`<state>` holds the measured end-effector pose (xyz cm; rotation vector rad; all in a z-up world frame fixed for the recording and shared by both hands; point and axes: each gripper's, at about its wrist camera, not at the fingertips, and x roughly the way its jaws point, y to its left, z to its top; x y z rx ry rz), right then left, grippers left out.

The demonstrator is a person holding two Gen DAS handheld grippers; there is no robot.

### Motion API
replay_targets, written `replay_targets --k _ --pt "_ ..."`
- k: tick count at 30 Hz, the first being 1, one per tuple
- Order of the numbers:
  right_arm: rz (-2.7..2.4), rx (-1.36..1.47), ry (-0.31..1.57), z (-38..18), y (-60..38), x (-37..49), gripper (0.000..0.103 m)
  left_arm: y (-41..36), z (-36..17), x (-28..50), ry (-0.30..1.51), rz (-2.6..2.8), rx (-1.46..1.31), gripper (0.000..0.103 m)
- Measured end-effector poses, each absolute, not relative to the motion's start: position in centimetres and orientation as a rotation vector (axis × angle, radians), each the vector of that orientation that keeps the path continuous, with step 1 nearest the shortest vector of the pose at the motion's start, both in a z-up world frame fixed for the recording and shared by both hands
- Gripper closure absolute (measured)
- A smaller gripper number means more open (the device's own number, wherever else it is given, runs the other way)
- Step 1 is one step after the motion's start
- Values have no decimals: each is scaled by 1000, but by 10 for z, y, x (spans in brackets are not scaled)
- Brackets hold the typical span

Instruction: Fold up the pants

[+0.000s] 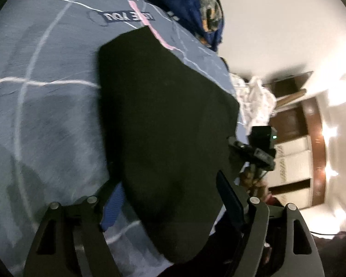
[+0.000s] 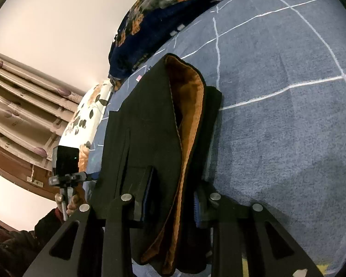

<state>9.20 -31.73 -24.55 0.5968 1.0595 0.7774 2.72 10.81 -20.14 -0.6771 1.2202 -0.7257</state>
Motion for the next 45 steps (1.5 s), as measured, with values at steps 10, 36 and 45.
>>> replay_targets --k 10,36,45 --pt "770 600 1052 -245 -316 89 78 64 -197 50 1141 -764 -549 29" --pt "745 573 1019 -242 -311 86 78 -7 -175 17 994 -391 92 81" --pt "748 570 1019 -243 -311 86 78 -8 -174 16 995 -377 104 80"
